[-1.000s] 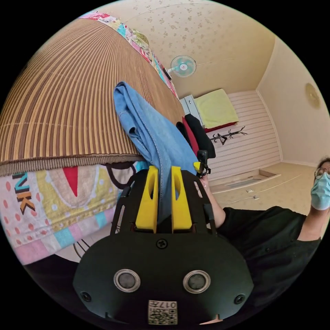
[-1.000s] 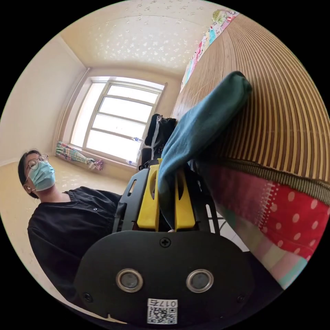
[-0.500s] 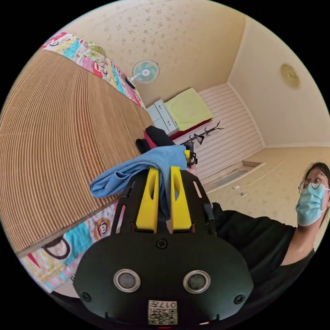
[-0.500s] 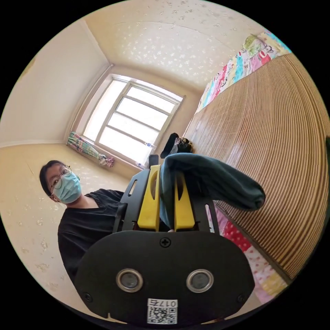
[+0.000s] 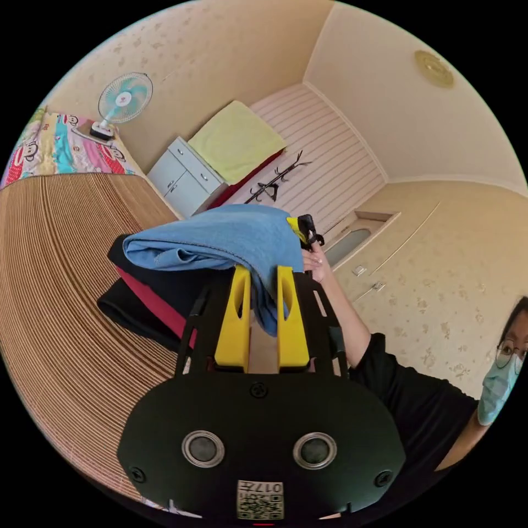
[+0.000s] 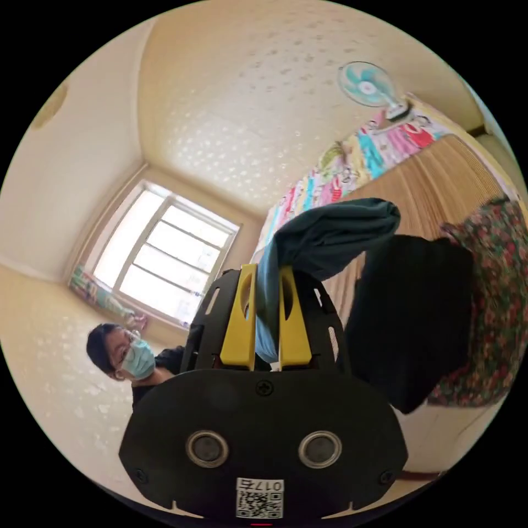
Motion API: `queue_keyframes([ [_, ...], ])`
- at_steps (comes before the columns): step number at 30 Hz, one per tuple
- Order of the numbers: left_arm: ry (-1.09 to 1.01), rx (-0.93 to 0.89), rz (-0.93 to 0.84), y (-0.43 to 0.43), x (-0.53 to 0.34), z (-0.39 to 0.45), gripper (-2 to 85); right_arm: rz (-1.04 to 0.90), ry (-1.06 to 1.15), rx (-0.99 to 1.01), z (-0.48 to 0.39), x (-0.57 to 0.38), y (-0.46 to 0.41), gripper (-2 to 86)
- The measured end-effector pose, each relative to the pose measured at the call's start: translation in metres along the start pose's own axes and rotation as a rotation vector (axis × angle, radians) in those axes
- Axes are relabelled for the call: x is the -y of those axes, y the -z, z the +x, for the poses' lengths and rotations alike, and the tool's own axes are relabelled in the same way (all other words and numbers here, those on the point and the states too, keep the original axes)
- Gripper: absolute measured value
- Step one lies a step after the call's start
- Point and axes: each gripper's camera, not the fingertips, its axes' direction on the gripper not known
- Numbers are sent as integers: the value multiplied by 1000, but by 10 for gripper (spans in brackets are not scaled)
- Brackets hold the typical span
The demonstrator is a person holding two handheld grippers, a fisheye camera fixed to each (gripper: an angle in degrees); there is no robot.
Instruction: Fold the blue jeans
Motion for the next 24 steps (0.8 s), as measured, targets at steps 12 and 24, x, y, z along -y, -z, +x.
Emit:
queue_keyframes([
  [12, 152, 189, -339, -72, -204, -103, 88, 420, -221, 286, 193, -194, 13, 38],
  [24, 467, 781, 222, 189, -351, -73, 58, 663, -78, -395, 14, -288, -72, 8],
])
